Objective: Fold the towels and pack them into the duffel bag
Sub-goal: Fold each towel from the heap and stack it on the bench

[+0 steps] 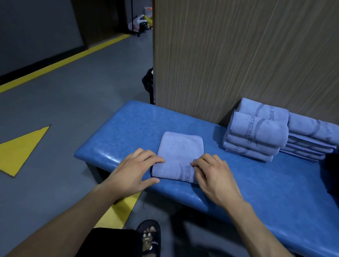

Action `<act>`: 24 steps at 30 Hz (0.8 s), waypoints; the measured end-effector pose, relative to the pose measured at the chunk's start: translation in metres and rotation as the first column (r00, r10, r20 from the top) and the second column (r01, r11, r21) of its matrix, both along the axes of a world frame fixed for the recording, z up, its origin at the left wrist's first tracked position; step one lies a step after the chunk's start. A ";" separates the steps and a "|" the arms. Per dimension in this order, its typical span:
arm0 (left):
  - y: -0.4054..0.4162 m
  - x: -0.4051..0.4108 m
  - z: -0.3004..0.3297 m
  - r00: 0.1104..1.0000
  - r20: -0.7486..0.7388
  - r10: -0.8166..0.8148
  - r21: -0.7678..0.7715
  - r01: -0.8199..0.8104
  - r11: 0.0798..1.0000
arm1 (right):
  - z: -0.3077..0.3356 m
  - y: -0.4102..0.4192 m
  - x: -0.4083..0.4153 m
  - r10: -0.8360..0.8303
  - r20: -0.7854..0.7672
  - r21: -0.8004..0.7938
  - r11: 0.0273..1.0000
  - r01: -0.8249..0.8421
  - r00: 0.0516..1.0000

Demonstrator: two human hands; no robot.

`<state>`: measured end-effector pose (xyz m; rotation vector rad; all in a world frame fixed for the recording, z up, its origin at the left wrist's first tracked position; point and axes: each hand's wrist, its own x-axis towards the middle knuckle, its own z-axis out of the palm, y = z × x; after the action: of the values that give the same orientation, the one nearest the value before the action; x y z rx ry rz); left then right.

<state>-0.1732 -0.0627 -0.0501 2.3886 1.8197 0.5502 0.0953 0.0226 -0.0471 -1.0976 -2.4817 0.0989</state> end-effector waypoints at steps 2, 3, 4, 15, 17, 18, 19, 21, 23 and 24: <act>0.001 0.004 0.000 1.000 -0.027 0.010 0.028 -0.010 1.000 | 0.004 -0.002 0.008 0.057 0.080 -0.066 0.996 -0.052 0.995; 0.001 0.006 -0.001 0.999 -0.034 0.016 0.032 -0.015 0.999 | 0.005 -0.003 0.012 0.075 0.112 -0.096 0.993 -0.064 0.991; 0.001 0.008 -0.002 0.999 -0.035 0.022 0.032 -0.021 0.999 | 0.004 -0.004 0.014 0.084 0.125 -0.124 0.990 -0.068 0.989; -0.010 0.014 0.005 0.950 0.296 0.099 -0.233 -0.028 0.972 | 0.014 -0.012 0.026 0.113 -0.011 -0.232 0.966 -0.112 0.994; -0.014 0.016 0.007 0.929 0.334 0.159 -0.292 -0.058 0.955 | 0.016 -0.014 0.029 0.107 -0.067 -0.314 0.942 -0.123 0.992; -0.015 0.017 0.008 0.923 0.341 0.178 -0.304 -0.071 0.950 | 0.016 -0.016 0.030 0.099 -0.098 -0.348 0.929 -0.127 0.990; -0.016 0.020 0.009 0.918 0.347 0.194 -0.311 -0.083 0.947 | 0.016 -0.017 0.031 0.086 -0.129 -0.380 0.916 -0.129 0.988; -0.015 0.026 0.011 0.896 0.370 0.246 -0.331 -0.121 0.936 | 0.015 -0.016 0.033 0.037 -0.185 -0.442 0.889 -0.117 0.982; -0.013 0.034 0.012 0.859 0.401 0.318 -0.352 -0.176 0.919 | 0.013 -0.014 0.033 -0.049 -0.246 -0.510 0.856 -0.086 0.968; -0.011 0.037 0.012 0.841 0.413 0.350 -0.351 -0.207 0.913 | 0.011 -0.012 0.033 -0.095 -0.275 -0.542 0.837 -0.072 0.957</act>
<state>-0.1362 -0.0736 -0.0378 1.6225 1.8688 0.7454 0.1278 0.0107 -0.0358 -1.2028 -2.2201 0.9560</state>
